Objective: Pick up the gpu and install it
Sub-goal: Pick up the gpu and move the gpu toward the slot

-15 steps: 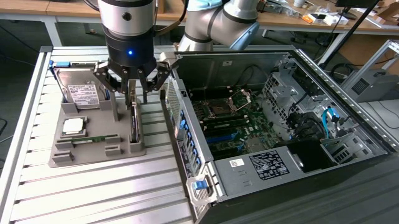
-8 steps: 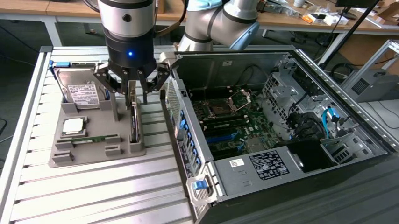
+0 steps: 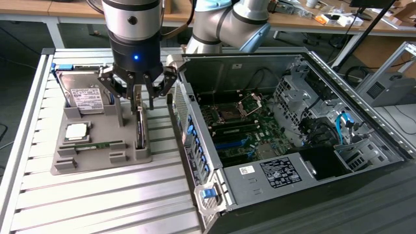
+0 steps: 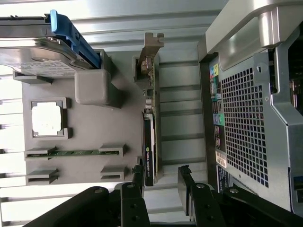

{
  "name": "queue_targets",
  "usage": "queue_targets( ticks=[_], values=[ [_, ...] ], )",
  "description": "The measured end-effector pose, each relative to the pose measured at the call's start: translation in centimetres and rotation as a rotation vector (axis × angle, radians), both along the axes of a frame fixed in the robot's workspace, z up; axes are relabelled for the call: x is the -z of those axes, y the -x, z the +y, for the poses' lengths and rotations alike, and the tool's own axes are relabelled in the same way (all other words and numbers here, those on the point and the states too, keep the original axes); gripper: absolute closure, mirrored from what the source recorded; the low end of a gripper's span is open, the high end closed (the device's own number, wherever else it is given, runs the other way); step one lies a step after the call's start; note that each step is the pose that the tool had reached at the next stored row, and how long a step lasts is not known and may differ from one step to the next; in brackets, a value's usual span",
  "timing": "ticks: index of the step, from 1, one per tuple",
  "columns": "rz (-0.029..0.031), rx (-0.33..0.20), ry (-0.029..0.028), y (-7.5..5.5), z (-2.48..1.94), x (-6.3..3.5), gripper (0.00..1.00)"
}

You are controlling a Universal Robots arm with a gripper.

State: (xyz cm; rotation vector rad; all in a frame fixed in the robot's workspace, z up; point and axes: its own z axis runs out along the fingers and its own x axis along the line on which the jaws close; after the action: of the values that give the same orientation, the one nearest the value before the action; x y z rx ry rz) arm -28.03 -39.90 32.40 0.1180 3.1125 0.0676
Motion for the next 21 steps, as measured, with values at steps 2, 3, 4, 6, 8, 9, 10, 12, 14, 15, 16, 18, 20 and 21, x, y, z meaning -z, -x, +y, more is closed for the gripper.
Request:
queue_targets(
  ticks=[2,3,4,6,8,9,10,12,14,15,16,18,20,21],
  values=[
    [0.0,0.0,0.0,0.0,0.0,0.09,0.58],
    [0.0,0.0,0.0,0.0,0.0,0.1,0.58],
    [0.0,0.0,0.0,0.0,0.0,0.11,0.58],
    [0.0,0.0,0.0,0.0,0.0,0.14,0.58],
    [0.0,0.0,0.0,0.0,0.0,0.18,0.58],
    [0.0,0.0,0.0,0.0,0.0,0.19,0.58],
    [0.0,0.0,0.0,0.0,0.0,0.21,0.58],
    [0.0,0.0,0.0,0.0,0.0,0.27,0.58],
    [0.0,0.0,0.0,0.01,0.0,0.32,0.58],
    [0.0,0.0,0.0,0.03,-0.01,0.37,0.58],
    [-0.0001,0.0,0.0,0.03,-0.02,0.38,0.58],
    [0.0,0.0,0.0,0.04,-0.02,0.41,0.58],
    [0.0,0.0,0.0,0.05,-0.02,0.45,0.58],
    [0.0,0.0,0.0,0.05,-0.02,0.47,0.58]
  ],
)
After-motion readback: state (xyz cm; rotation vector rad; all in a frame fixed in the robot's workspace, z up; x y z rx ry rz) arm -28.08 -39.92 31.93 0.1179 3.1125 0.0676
